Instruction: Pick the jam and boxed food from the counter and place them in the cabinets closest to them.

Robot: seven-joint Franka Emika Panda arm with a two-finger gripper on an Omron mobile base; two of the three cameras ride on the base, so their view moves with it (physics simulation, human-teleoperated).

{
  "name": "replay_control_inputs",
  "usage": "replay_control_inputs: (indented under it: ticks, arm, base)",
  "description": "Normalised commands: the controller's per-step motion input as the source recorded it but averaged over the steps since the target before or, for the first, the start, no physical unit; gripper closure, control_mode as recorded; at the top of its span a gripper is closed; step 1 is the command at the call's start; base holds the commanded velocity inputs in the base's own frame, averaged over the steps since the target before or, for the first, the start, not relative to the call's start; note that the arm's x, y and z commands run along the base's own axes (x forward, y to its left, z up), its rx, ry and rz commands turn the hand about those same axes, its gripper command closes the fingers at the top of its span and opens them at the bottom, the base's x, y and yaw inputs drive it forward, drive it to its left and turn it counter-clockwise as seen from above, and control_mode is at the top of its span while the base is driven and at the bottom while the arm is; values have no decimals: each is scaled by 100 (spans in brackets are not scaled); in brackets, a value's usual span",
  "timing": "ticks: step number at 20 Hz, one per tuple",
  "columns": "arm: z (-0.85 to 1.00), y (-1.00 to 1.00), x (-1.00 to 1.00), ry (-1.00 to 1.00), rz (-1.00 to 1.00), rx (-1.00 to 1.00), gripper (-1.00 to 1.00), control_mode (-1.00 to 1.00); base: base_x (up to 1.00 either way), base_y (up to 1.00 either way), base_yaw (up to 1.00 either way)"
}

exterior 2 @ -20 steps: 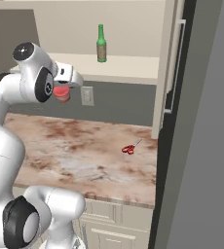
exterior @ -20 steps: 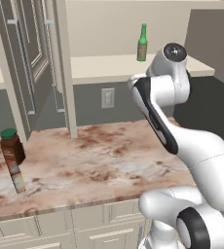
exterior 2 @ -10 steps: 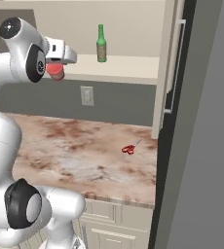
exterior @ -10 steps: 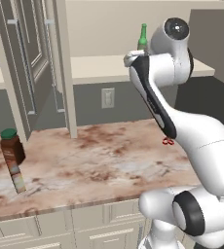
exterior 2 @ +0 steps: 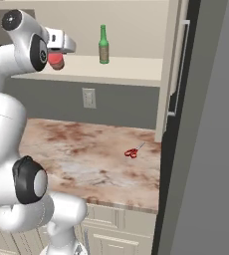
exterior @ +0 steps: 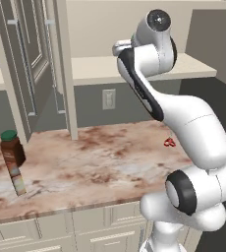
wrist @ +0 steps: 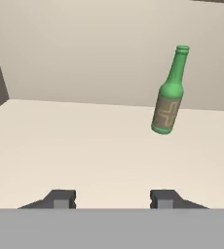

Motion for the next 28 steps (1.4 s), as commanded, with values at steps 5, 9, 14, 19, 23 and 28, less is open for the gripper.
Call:
replay_control_inputs:
  ticks: [5, 9, 14, 19, 23, 28]
  arm:
    - [-8, 24, 75, 4, 0, -8, 100, -100]
    - [-4, 14, 81, 5, 0, -5, 100, -100]
    - [10, 14, 90, 0, 0, -1, -100, -100]
    - [9, 0, -15, 1, 1, -3, -100, -100]
    - [-1, 0, -91, -3, 8, -7, -100, -100]
    - [-14, -4, -100, -2, 10, -6, -100, -100]
  base:
    - [0, 0, 0]
    - [0, 0, 0]
    - [0, 0, 0]
    - [0, 0, 0]
    - [0, 0, 0]
    - [0, 0, 0]
